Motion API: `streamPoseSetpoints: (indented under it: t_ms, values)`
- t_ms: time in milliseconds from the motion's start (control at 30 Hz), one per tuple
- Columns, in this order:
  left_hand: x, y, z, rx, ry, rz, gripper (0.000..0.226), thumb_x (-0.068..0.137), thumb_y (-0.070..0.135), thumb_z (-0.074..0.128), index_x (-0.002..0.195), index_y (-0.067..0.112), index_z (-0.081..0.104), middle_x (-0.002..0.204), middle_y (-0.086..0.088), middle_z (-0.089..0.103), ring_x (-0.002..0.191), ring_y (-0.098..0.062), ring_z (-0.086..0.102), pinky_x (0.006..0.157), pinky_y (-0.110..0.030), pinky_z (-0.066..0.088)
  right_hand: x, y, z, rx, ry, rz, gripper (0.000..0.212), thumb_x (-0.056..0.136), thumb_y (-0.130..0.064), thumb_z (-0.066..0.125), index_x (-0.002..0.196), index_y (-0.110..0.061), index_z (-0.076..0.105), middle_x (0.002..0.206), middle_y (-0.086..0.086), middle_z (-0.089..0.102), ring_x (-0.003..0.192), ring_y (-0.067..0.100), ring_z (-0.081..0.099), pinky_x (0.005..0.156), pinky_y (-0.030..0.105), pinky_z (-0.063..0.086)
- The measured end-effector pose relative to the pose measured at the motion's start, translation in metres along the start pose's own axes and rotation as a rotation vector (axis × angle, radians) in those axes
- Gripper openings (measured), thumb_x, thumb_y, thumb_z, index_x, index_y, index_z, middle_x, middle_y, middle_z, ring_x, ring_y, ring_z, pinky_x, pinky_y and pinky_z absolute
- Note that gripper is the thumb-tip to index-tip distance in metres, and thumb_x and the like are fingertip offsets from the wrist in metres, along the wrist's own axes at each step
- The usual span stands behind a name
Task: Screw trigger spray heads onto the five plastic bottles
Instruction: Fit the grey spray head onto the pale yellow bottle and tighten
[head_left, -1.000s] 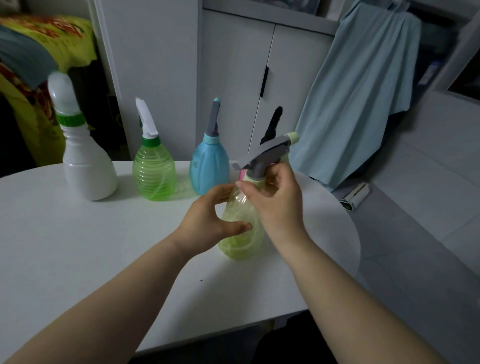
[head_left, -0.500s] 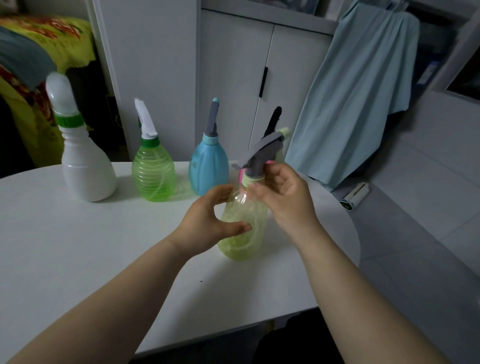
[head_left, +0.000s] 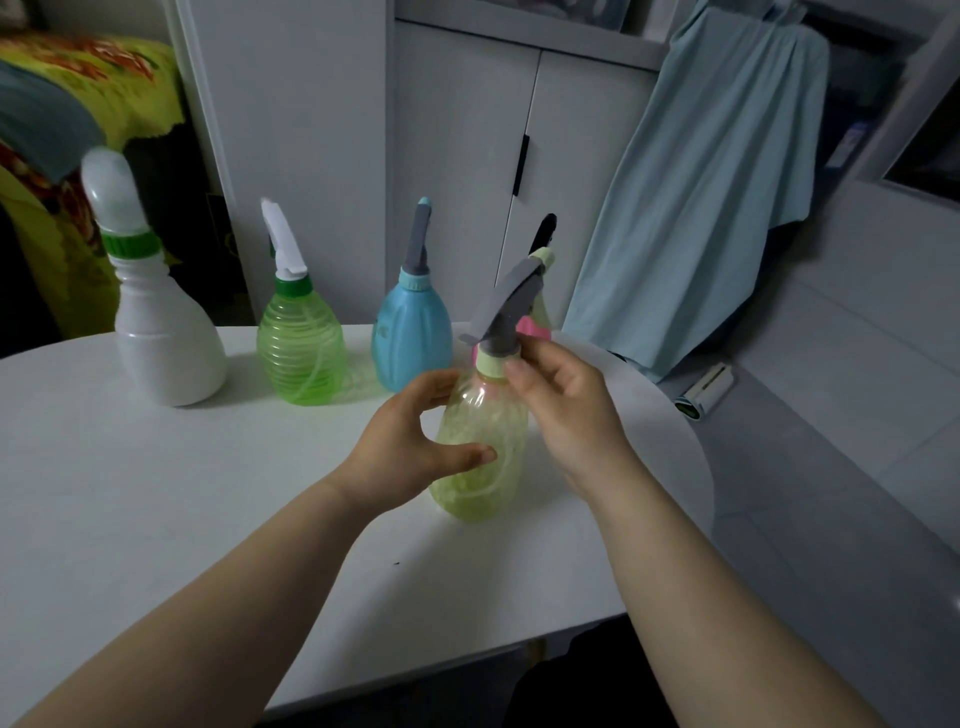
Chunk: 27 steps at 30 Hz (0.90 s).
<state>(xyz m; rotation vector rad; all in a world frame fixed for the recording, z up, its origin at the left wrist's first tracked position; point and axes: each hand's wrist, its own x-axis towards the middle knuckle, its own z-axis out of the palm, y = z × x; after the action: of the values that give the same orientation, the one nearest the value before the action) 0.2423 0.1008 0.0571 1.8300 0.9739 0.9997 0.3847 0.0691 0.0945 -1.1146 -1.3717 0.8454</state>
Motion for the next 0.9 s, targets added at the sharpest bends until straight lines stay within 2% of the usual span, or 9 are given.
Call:
streamPoseSetpoints:
  t_ms: [133, 233, 400, 467, 533, 633, 700, 800, 900]
  values:
    - [0.0, -0.001, 0.0, 0.015, 0.009, 0.008, 0.064, 0.057, 0.015, 0.081, 0.113, 0.018, 0.05, 0.103, 0.011, 0.055, 0.098, -0.003, 0.051, 0.079, 0.006, 0.034, 0.001, 0.004, 0.009, 0.106, 0.159, -0.026, 0.021, 0.075, -0.008, 0.065, 0.082, -0.026, 0.058, 0.084, -0.007, 0.064, 0.076, -0.001, 0.063, 0.074, 0.015, 0.05]
    - [0.001, -0.001, 0.001, 0.016, 0.014, 0.008, 0.065, 0.056, 0.015, 0.081, 0.113, 0.016, 0.05, 0.104, 0.008, 0.055, 0.099, -0.005, 0.051, 0.078, 0.008, 0.032, -0.001, 0.007, 0.014, 0.078, 0.26, -0.05, 0.027, 0.072, -0.009, 0.068, 0.078, -0.029, 0.051, 0.085, -0.009, 0.061, 0.082, 0.004, 0.062, 0.075, 0.013, 0.051]
    - [0.001, -0.001, 0.001, 0.001, 0.006, 0.013, 0.06, 0.055, 0.015, 0.081, 0.105, 0.026, 0.048, 0.099, 0.016, 0.054, 0.097, 0.0, 0.051, 0.08, 0.006, 0.034, 0.001, 0.003, 0.008, 0.016, 0.005, 0.026, 0.028, 0.084, -0.019, 0.056, 0.111, -0.024, 0.052, 0.117, -0.005, 0.058, 0.109, 0.005, 0.054, 0.093, 0.02, 0.044]
    - [0.001, -0.001, 0.002, 0.006, 0.007, 0.012, 0.062, 0.055, 0.016, 0.081, 0.107, 0.024, 0.048, 0.101, 0.014, 0.055, 0.098, -0.001, 0.052, 0.082, -0.002, 0.037, 0.002, 0.001, 0.008, -0.002, 0.002, -0.002, 0.021, 0.082, -0.016, 0.059, 0.096, -0.032, 0.058, 0.097, -0.014, 0.063, 0.091, -0.005, 0.058, 0.081, 0.014, 0.046]
    - [0.0, -0.001, 0.003, 0.023, 0.017, 0.009, 0.067, 0.055, 0.017, 0.081, 0.113, 0.018, 0.048, 0.106, 0.008, 0.055, 0.101, -0.006, 0.051, 0.087, -0.014, 0.036, 0.003, 0.0, 0.014, 0.006, 0.132, -0.044, 0.027, 0.075, -0.011, 0.066, 0.081, -0.034, 0.055, 0.085, -0.018, 0.06, 0.078, -0.011, 0.057, 0.071, 0.008, 0.044]
    - [0.0, -0.002, 0.004, 0.036, 0.027, 0.019, 0.07, 0.056, 0.017, 0.081, 0.117, 0.014, 0.047, 0.106, 0.008, 0.052, 0.101, -0.005, 0.049, 0.081, -0.001, 0.035, 0.003, 0.003, 0.025, -0.06, 0.3, -0.073, 0.038, 0.068, -0.011, 0.072, 0.077, -0.035, 0.043, 0.083, -0.018, 0.053, 0.072, -0.02, 0.051, 0.063, -0.001, 0.039]
    - [0.0, -0.002, 0.004, 0.035, 0.02, 0.022, 0.07, 0.055, 0.016, 0.081, 0.116, 0.013, 0.047, 0.106, 0.007, 0.053, 0.101, -0.006, 0.049, 0.078, 0.006, 0.032, 0.003, 0.005, 0.023, -0.049, 0.268, -0.036, 0.038, 0.07, -0.015, 0.071, 0.085, -0.035, 0.043, 0.096, -0.012, 0.054, 0.085, -0.018, 0.05, 0.068, -0.001, 0.04]
    - [0.001, -0.003, 0.003, 0.023, 0.011, 0.017, 0.066, 0.055, 0.017, 0.082, 0.112, 0.015, 0.048, 0.106, 0.005, 0.054, 0.101, -0.009, 0.05, 0.078, 0.004, 0.034, 0.0, 0.006, 0.011, 0.05, 0.074, 0.067, 0.039, 0.079, -0.023, 0.062, 0.116, -0.025, 0.047, 0.127, -0.001, 0.053, 0.116, 0.005, 0.049, 0.095, 0.02, 0.042]
    - [0.001, -0.002, 0.003, 0.006, 0.012, 0.013, 0.064, 0.055, 0.017, 0.081, 0.109, 0.018, 0.048, 0.105, 0.007, 0.054, 0.102, -0.009, 0.051, 0.083, -0.008, 0.035, -0.001, 0.003, 0.002, 0.049, -0.014, 0.053, 0.018, 0.083, -0.025, 0.056, 0.099, -0.032, 0.061, 0.097, -0.013, 0.066, 0.097, 0.0, 0.059, 0.086, 0.018, 0.047]
